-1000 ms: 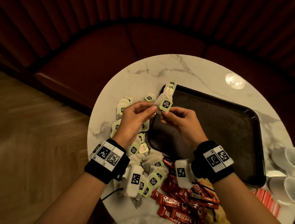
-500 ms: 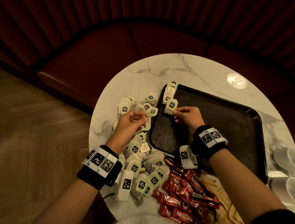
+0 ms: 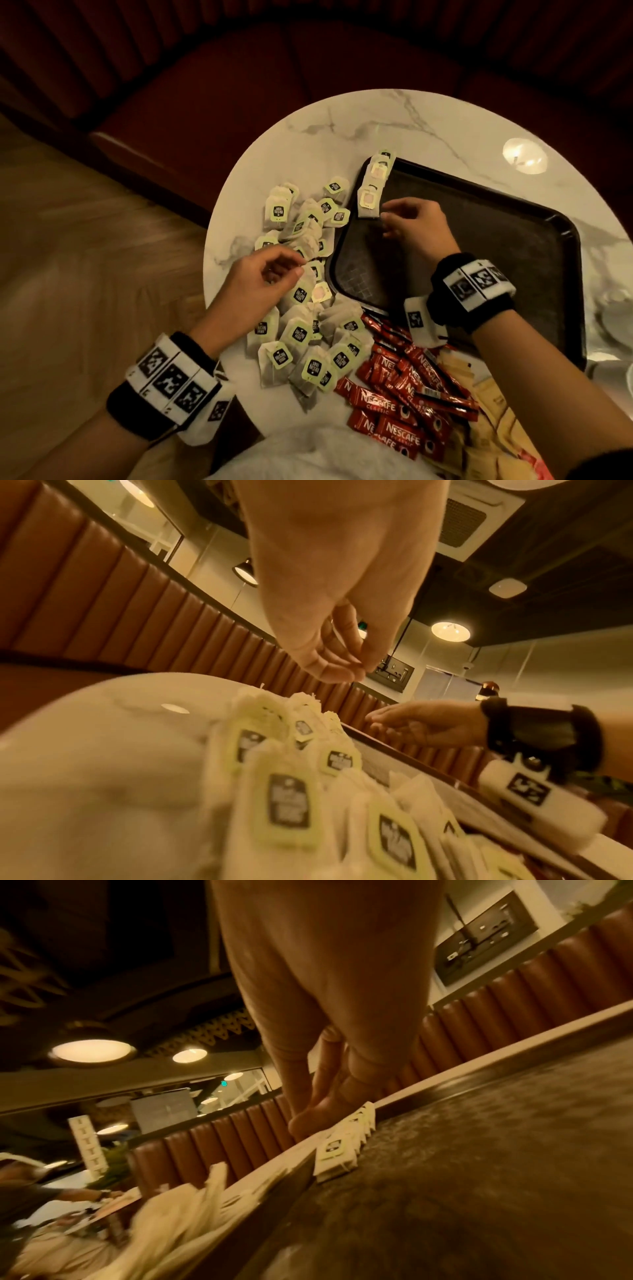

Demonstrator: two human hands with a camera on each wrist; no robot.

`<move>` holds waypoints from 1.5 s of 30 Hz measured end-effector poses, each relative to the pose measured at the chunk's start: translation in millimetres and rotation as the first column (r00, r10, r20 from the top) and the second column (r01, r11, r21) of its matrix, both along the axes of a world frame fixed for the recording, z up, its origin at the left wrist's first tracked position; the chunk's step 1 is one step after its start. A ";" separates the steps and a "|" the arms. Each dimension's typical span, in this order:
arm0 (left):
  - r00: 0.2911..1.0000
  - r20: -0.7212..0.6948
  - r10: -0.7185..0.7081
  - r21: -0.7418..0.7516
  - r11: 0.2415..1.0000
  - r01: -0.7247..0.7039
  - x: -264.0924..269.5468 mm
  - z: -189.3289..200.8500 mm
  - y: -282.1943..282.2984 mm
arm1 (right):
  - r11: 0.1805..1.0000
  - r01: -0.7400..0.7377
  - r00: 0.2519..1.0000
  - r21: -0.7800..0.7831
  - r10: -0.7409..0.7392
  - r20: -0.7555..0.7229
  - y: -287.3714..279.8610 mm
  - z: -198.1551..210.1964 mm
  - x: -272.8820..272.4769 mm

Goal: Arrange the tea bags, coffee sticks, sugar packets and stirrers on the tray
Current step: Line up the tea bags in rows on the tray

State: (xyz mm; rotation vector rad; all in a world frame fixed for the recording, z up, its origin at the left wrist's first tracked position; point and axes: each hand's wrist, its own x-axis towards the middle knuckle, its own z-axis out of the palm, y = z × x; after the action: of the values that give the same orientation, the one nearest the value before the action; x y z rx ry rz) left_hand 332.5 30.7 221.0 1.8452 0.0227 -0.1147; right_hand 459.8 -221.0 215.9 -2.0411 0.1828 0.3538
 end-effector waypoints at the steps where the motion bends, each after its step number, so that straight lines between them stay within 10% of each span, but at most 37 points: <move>1: 1.000 -0.006 -0.012 0.027 1.000 0.012 -6.5 -2.6 6.4 | 0.997 -0.076 0.997 0.005 0.076 -0.002 0.4 7.8 -13.6; 9: 0.977 -0.015 -0.213 0.341 0.917 0.205 -67.2 -23.3 31.4 | 0.775 -0.611 0.791 -0.163 0.609 -0.068 5.6 22.0 -108.8; 17: 0.977 -0.039 -0.212 0.580 0.791 0.195 -96.9 -45.8 21.5 | 0.493 -0.784 0.519 -0.377 0.854 0.037 21.9 -7.6 -163.4; 27: 0.993 0.015 -0.121 0.551 0.829 0.093 -94.5 -39.4 10.3 | 0.488 -0.634 0.611 -0.600 0.792 -0.002 47.6 -19.9 -180.3; 38: 0.996 -0.086 -0.029 -0.027 0.999 0.027 -82.1 -14.7 15.2 | 0.872 -0.489 0.872 0.018 0.489 -0.028 24.4 -7.9 -169.7; 45: 0.941 -0.220 -0.257 -0.027 0.966 0.257 -79.2 -21.0 5.2 | 0.969 -0.100 0.967 0.227 0.148 -0.208 -21.7 20.2 -164.7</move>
State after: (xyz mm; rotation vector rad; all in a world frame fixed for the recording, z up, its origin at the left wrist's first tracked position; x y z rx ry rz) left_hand 253.2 35.9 200.0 1.8227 -0.0632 -0.5045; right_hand 295.1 -242.6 236.0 -1.8006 0.1470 0.6565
